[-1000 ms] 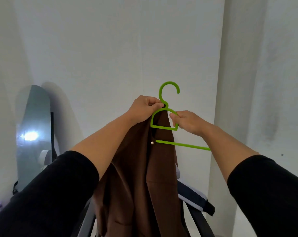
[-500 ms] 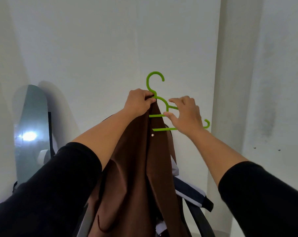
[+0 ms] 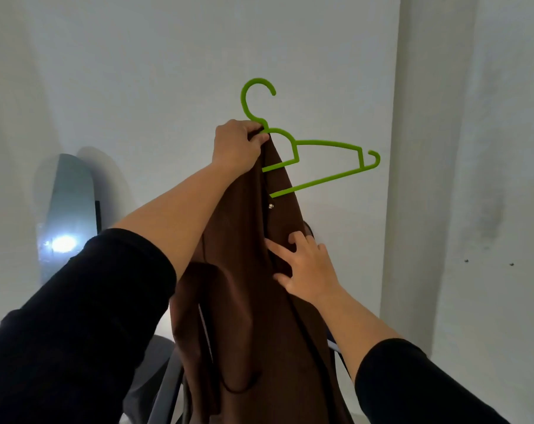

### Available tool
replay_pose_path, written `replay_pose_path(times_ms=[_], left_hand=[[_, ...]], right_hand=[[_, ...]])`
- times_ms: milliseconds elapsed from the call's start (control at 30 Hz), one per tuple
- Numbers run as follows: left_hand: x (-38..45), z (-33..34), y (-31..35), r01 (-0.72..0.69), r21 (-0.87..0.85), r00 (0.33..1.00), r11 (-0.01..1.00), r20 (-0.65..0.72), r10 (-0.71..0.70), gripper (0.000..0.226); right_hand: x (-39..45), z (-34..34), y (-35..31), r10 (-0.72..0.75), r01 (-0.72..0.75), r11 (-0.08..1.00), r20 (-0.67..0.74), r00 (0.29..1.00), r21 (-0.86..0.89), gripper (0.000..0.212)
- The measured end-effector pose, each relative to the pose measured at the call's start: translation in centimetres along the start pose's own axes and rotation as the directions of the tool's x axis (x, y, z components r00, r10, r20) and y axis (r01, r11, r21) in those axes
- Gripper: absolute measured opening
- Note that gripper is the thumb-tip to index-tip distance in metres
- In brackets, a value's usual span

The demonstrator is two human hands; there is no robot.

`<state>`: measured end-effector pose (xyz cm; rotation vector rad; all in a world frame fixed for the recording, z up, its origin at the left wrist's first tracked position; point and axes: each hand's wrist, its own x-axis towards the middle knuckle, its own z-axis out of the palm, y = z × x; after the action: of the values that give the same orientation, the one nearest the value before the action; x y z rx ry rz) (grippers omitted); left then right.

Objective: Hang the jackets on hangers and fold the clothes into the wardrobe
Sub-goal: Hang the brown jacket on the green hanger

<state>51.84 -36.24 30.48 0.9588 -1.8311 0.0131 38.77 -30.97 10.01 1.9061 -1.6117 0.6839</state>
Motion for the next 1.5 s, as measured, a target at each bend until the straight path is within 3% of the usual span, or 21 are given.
replay_pose_path(times_ms=[100, 233, 433, 500, 567, 633, 667, 733, 900, 1133, 1267, 1400, 1500], left_hand=[[0.0, -0.8, -0.7, 0.009, 0.013, 1.000, 1.000, -0.009, -0.009, 0.037], [-0.2, -1.6, -2.5, 0.034, 0.047, 0.999, 0.998, -0.006, -0.034, 0.038], [-1.0, -2.4, -5.9, 0.065, 0.142, 0.996, 0.988, 0.050, -0.073, 0.037], [-1.3, -2.2, -6.6, 0.067, 0.153, 0.995, 0.986, 0.061, -0.077, 0.036], [-1.5, -2.2, -7.3, 0.086, 0.164, 0.994, 0.983, 0.058, -0.096, 0.036], [-1.7, -2.3, -8.2, 0.117, 0.169, 0.991, 0.979, 0.040, -0.126, 0.035], [-1.8, -2.4, -8.7, 0.135, 0.166, 0.989, 0.977, 0.030, -0.142, 0.035], [-2.0, -2.5, -9.4, 0.163, 0.155, 0.986, 0.974, 0.020, -0.168, 0.034], [-2.7, -2.2, -9.7, 0.165, 0.113, 0.984, 0.980, 0.045, -0.171, 0.033], [-2.7, -1.4, -9.5, 0.174, 0.048, 0.984, 0.984, 0.041, -0.176, 0.032], [-2.6, -0.9, -9.7, 0.174, 0.055, 0.982, 0.983, 0.058, -0.177, 0.033], [-2.8, -0.4, -9.8, 0.187, 0.039, 0.980, 0.982, 0.066, -0.189, 0.033], [-2.8, -0.1, -9.7, 0.172, 0.005, 0.978, 0.985, 0.116, -0.171, 0.031]], right_hand=[[0.0, 0.1, 0.9, 0.073, -0.074, 0.985, 0.015, 0.997, 0.155, 0.044], [0.2, -0.8, 2.6, 0.303, -0.278, 0.912, -0.037, 0.952, 0.302, 0.038], [1.6, -4.5, 5.3, 0.650, -0.534, 0.619, 0.008, 0.760, 0.576, 0.035], [2.5, -5.5, 5.4, 0.712, -0.570, 0.448, 0.110, 0.693, 0.689, 0.034], [3.4, -6.6, 5.6, 0.711, -0.559, 0.116, 0.324, 0.624, 0.821, 0.028], [3.8, -7.8, 6.0, 0.563, -0.482, -0.194, 0.500, 0.658, 0.854, 0.037], [3.8, -8.3, 6.3, 0.464, -0.477, -0.244, 0.533, 0.707, 0.845, 0.052], [3.9, -8.7, 6.8, 0.376, -0.490, -0.181, 0.520, 0.767, 0.853, 0.065], [4.4, -8.9, 6.5, 0.400, -0.442, -0.089, 0.438, 0.805, 0.893, 0.039], [4.2, -10.1, 7.0, 0.320, -0.489, -0.166, 0.516, 0.795, 0.856, 0.064], [4.2, -9.7, 7.4, 0.282, -0.457, -0.226, 0.507, 0.814, 0.860, 0.042], [4.1, -9.5, 7.8, 0.263, -0.445, -0.162, 0.474, 0.840, 0.880, 0.026], [3.9, -9.3, 8.3, 0.304, -0.470, -0.053, 0.462, 0.833, 0.881, 0.018]])
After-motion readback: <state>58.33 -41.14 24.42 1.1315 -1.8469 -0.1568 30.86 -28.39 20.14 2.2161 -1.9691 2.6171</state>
